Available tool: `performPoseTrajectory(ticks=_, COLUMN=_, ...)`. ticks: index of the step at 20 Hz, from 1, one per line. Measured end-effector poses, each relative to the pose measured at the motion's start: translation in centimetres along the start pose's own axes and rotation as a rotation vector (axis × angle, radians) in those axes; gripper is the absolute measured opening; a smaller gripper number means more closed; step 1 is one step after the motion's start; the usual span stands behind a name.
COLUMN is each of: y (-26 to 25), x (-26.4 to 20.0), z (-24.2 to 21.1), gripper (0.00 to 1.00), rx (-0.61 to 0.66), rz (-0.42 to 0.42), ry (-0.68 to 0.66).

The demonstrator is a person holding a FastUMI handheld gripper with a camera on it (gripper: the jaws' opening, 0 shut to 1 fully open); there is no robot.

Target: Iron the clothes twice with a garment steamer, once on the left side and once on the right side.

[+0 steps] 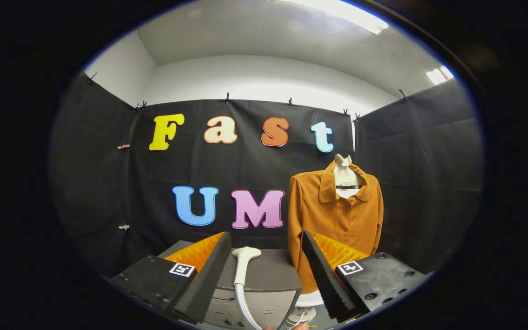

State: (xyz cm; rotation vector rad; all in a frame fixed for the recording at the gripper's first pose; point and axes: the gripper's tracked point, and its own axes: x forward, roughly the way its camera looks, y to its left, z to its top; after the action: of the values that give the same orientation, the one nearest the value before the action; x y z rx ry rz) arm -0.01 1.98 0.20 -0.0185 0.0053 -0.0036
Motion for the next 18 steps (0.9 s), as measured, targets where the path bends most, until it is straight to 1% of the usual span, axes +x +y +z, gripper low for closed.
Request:
performPoseTrajectory(ticks=4, y=0.2, x=-0.1, z=0.2, gripper=0.97, rx=0.009, rz=-0.001, ry=-0.009)
performPoseTrajectory(ticks=7, y=0.4, x=0.4, z=-0.7, gripper=0.96, rx=0.016, rz=0.004, ry=0.021)
performPoseTrajectory(ticks=10, y=1.4, x=1.6, z=-3.8, gripper=0.96, rx=0.055, rz=0.021, ry=0.138)
performPoseTrajectory(ticks=13, y=2.4, x=3.3, z=-7.5, gripper=0.97, rx=0.081, rz=0.042, ry=0.288)
performPoseTrajectory(ticks=15, y=3.4, x=4.8, z=-9.8, gripper=0.99, rx=0.089, rz=0.067, ry=0.368)
performPoseTrajectory(ticks=18, y=5.2, x=7.2, z=-12.9, gripper=0.99, rx=0.081, rz=0.102, ry=0.457)
